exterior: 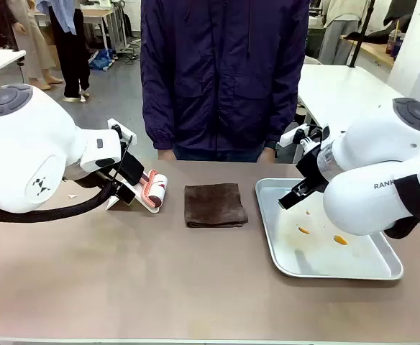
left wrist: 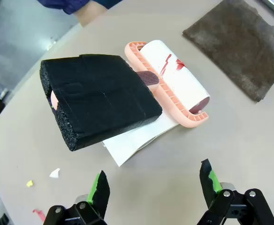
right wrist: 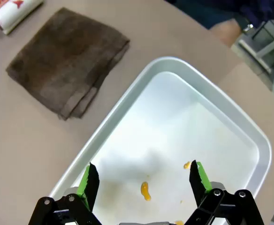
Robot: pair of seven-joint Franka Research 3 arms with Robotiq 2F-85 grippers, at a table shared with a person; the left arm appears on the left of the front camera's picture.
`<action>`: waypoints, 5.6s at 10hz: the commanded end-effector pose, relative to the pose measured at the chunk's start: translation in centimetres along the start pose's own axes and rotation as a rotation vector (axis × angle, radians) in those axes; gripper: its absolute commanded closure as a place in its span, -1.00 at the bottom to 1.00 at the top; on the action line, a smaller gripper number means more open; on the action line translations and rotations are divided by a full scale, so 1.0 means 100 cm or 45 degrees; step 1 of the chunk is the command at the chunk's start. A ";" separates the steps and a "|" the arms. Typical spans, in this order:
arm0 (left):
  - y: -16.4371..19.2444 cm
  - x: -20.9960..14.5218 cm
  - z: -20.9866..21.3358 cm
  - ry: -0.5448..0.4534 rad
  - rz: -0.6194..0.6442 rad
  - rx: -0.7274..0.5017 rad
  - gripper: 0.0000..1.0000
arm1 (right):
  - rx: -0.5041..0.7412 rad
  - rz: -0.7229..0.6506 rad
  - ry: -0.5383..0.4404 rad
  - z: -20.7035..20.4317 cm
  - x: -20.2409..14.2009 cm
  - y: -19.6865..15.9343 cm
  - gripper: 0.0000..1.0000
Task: Clean the surface of the table.
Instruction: Hold the Lint Roller with your left hand and the towel with your right hand.
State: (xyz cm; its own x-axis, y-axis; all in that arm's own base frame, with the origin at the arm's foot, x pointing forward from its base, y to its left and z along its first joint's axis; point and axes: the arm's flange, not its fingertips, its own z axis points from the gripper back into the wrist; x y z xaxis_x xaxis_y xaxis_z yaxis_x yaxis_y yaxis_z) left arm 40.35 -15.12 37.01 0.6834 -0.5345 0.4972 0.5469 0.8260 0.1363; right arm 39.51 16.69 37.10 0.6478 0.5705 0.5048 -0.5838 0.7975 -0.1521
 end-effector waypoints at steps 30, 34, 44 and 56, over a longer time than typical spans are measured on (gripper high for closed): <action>0.140 -0.093 0.170 -0.220 0.941 -0.790 -0.99 | 0.709 -0.808 -0.025 0.163 -0.082 -0.073 -1.00; 0.202 -0.190 0.190 -0.454 1.192 -0.951 -0.99 | 0.814 -1.295 -0.350 0.192 -0.186 -0.143 -1.00; 0.226 -0.207 0.204 -0.619 1.418 -0.945 -0.99 | 0.836 -1.567 -0.460 0.217 -0.226 -0.241 -1.00; 0.230 -0.075 0.181 -0.095 0.963 -0.641 -0.99 | 0.561 -0.877 -0.082 0.145 -0.007 -0.132 -1.00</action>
State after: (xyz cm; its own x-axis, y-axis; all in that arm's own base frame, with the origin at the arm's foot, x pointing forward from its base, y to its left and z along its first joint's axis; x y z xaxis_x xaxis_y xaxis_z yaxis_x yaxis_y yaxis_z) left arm 37.59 11.36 51.86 0.9022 0.2174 0.3725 0.0973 0.7388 -0.6668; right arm 36.50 2.13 51.36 0.8975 -0.0912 0.4315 -0.2014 0.7856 0.5850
